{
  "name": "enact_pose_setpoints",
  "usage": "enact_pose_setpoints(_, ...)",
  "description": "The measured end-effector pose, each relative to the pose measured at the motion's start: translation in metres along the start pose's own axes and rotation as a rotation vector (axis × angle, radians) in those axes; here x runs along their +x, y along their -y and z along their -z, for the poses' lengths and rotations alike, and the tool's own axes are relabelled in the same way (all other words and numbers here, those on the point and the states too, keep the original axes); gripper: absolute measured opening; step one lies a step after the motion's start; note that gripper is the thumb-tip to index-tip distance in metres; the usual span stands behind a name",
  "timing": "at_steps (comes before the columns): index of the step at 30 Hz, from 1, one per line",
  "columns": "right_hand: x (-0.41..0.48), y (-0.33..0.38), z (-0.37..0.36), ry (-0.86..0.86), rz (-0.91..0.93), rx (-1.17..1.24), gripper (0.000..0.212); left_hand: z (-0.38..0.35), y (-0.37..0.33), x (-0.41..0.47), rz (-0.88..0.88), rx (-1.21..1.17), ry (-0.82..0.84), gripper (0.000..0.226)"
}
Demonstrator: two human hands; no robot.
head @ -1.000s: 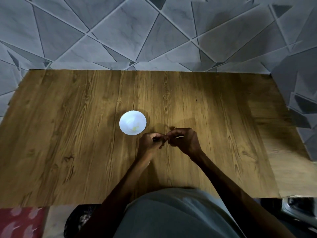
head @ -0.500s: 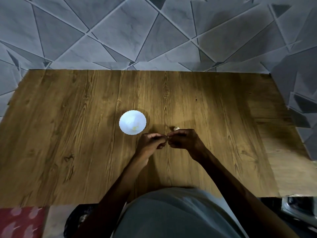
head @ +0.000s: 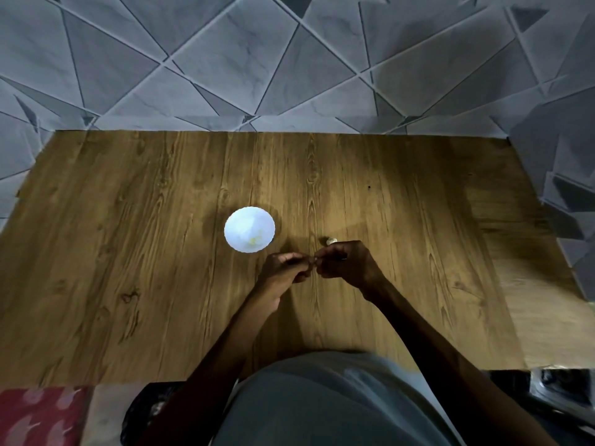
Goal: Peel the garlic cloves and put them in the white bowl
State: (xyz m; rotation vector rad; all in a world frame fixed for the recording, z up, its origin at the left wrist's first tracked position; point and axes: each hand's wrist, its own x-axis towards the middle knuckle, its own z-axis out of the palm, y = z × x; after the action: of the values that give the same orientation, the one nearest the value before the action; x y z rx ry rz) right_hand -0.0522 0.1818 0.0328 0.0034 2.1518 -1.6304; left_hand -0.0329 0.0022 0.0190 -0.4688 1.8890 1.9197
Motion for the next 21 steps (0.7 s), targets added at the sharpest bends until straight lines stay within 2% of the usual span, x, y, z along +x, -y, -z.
enact_pose_setpoints(4, 0.001, -0.009, 0.000, -0.053, -0.051, 0.028, 0.014, 0.001, 0.007, 0.002, 0.038, 0.050, -0.021, 0.010)
enact_pose_setpoints(8, 0.004, -0.024, 0.002, -0.106, -0.144, 0.031, 0.015, 0.002, 0.021, 0.012, 0.026, 0.245, -0.070, 0.001)
enact_pose_setpoints(11, 0.004, -0.033, 0.001, -0.153, -0.201, -0.033, 0.012, 0.004, 0.031, 0.021, 0.044, 0.357, -0.094, 0.010)
enact_pose_setpoints(21, 0.009, -0.064, 0.003, -0.207, 0.016, -0.510, 0.005, 0.005, 0.040, 0.030, -0.069, 0.615, -0.097, 0.016)
